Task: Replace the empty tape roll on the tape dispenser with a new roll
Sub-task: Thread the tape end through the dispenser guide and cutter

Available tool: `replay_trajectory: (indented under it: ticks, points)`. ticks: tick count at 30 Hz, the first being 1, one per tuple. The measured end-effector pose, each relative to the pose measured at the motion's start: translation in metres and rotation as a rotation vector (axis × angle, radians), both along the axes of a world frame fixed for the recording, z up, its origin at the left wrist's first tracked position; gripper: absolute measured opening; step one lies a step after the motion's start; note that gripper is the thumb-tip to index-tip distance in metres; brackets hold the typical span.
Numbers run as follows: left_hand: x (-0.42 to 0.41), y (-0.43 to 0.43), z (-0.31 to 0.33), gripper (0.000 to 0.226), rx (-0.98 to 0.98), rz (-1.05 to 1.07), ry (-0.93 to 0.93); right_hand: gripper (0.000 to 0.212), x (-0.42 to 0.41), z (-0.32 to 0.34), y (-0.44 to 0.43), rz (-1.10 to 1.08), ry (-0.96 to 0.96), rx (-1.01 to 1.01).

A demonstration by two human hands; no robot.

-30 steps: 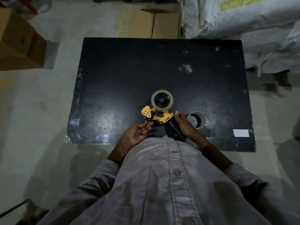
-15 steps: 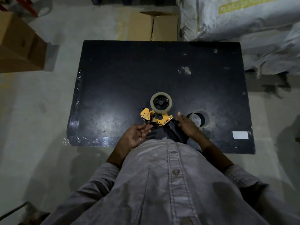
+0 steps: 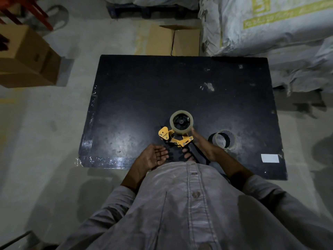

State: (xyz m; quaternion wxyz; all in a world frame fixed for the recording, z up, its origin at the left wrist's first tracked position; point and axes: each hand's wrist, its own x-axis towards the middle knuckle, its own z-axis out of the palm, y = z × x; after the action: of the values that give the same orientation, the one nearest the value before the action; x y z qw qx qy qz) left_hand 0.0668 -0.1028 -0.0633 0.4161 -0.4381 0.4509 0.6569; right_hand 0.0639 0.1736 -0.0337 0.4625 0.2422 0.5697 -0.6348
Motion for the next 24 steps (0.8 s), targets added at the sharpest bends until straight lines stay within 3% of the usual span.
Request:
replay_trajectory:
  ticks: [5, 9, 16, 24]
  points:
    - [-0.001, 0.002, -0.005, 0.019, -0.040, 0.031, 0.019, 0.081, 0.008, -0.014, 0.002, -0.089, -0.114, -0.166]
    - [0.002, 0.008, -0.009, 0.023, -0.117, -0.037, 0.050, 0.069, 0.016, -0.021, 0.004, -0.081, -0.112, -0.230]
    - [-0.001, 0.012, -0.007, 0.022, -0.141, 0.010, 0.085, 0.059, 0.032, -0.031, 0.005, -0.166, -0.080, -0.239]
    - [0.003, 0.011, 0.001, 0.025, -0.126, 0.103, 0.120, 0.067, 0.035, -0.010, -0.001, -0.140, -0.128, -0.216]
